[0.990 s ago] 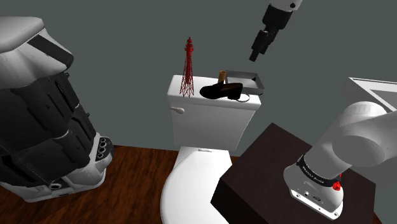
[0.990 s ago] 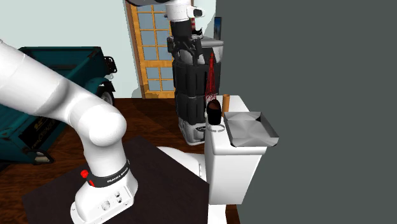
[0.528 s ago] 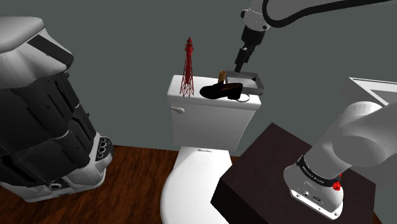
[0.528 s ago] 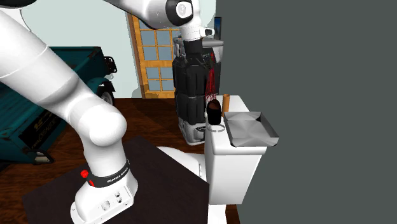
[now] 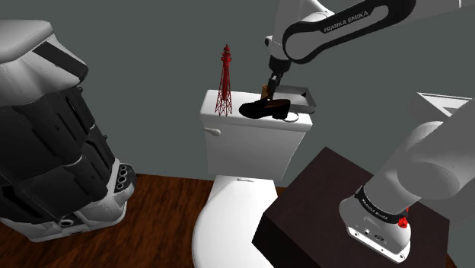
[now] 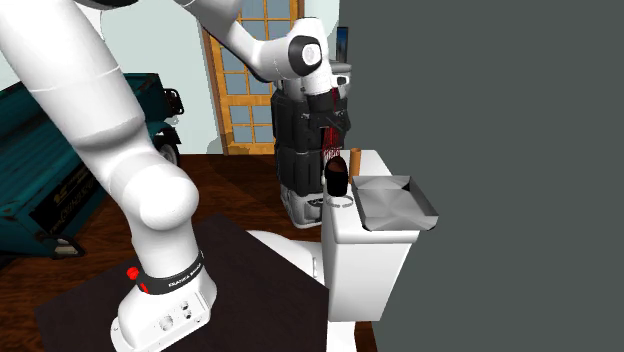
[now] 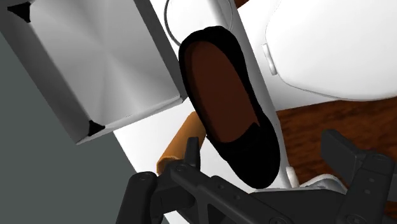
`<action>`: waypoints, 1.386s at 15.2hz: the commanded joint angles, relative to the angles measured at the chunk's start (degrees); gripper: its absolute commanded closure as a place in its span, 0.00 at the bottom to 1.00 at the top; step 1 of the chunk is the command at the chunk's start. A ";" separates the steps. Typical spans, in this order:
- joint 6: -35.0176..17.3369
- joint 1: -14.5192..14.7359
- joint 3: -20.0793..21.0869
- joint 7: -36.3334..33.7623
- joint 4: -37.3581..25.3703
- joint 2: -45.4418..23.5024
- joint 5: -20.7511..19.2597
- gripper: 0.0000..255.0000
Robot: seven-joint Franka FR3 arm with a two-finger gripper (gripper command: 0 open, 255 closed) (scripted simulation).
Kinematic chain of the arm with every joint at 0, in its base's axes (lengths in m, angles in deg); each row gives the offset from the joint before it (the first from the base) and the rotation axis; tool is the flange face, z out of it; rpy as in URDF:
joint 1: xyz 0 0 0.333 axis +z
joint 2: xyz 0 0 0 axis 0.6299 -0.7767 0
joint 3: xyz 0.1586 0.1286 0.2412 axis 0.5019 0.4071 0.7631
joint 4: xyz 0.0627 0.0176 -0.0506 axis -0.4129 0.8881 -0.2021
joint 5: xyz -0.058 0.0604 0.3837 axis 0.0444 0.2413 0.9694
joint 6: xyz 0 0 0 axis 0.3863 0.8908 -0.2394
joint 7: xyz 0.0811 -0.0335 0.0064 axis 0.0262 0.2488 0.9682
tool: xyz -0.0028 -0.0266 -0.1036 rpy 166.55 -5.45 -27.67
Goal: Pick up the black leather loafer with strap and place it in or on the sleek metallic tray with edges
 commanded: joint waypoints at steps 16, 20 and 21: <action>-8.81 -0.86 -0.54 -0.16 -0.63 -9.71 -3.67 0.00; -8.81 -0.86 -0.54 -0.15 -0.61 -9.69 -3.67 1.00; -8.79 -0.86 -0.54 -0.14 -0.57 -9.63 -3.66 1.00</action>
